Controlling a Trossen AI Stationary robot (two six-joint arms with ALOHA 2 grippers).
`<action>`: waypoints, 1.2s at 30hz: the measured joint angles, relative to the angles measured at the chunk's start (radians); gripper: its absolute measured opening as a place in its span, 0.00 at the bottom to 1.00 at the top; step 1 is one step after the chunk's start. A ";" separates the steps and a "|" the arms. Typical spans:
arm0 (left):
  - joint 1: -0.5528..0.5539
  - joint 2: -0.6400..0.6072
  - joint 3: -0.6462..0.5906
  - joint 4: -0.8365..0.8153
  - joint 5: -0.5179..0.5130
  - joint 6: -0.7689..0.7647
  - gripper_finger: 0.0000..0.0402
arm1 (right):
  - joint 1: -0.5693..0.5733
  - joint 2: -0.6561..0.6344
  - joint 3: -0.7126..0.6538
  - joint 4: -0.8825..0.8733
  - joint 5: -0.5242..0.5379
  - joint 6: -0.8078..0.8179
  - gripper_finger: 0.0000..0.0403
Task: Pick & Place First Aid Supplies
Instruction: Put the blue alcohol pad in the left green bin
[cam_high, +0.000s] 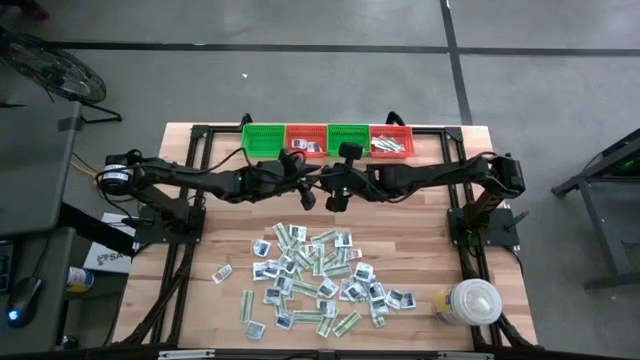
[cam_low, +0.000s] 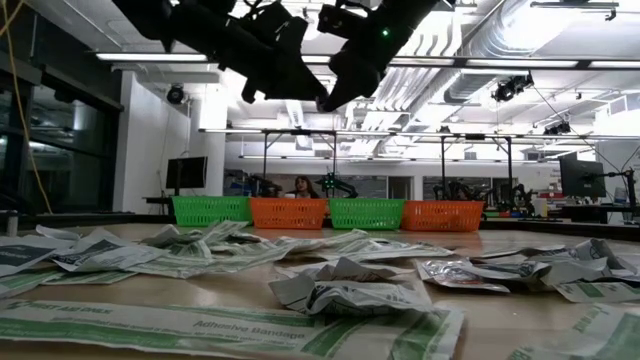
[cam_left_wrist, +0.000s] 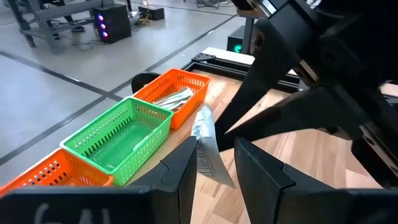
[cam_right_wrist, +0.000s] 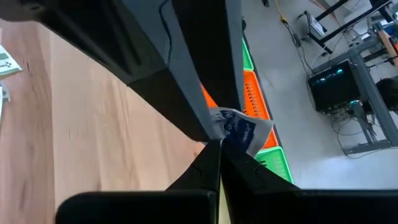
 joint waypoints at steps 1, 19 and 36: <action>0.000 0.000 0.000 -0.001 -0.013 0.000 0.27 | 0.000 0.000 0.000 0.000 -0.008 -0.002 0.00; 0.000 0.000 0.000 -0.016 -0.024 0.014 0.27 | 0.001 0.000 0.000 0.015 -0.085 -0.010 0.00; 0.000 -0.001 0.000 -0.052 0.002 -0.008 0.01 | 0.002 0.000 0.000 0.025 -0.104 -0.010 0.00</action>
